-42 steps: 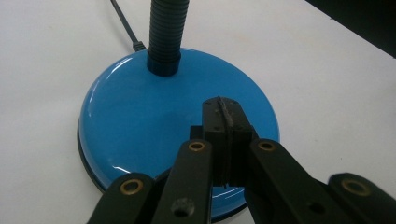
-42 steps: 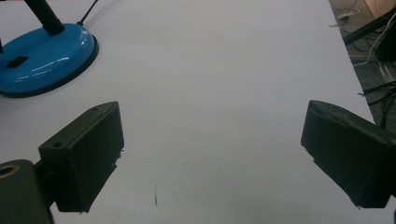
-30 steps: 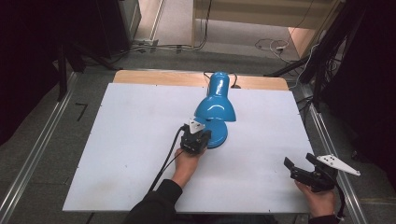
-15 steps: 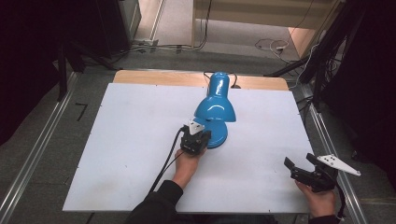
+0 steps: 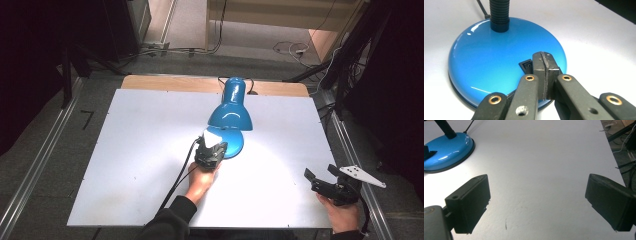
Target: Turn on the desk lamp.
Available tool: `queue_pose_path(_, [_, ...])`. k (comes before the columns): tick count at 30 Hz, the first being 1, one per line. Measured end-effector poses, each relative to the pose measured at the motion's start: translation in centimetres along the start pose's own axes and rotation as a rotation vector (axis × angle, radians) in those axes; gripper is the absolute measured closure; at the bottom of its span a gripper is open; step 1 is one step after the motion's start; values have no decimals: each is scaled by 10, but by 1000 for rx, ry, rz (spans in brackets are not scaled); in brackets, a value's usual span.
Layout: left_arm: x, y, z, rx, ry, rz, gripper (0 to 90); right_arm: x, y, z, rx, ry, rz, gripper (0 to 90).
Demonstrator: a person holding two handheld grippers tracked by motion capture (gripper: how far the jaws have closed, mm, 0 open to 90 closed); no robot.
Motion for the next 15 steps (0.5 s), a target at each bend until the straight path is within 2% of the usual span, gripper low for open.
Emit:
queue_pose_path(4, [0,0,1,26,-16,1,900,0,0,0,-1,0,0,44])
queue_pose_path(8, [0,0,2,28,-18,1,900,0,0,0,-3,1,2,44])
queue_pose_path(12, [0,1,4,52,-35,4,900,0,-1,-1,-11,8,5,44])
queue_pose_path(15, [0,1,5,53,-29,5,900,0,-1,-1,-12,7,4,44])
Point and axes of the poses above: each handheld gripper's, and its own axes: x roughly backward along the jaws, y roughly out of its top, z roughly to its left, the point moved 3 cm from there along -x, roughly forward along the jaws
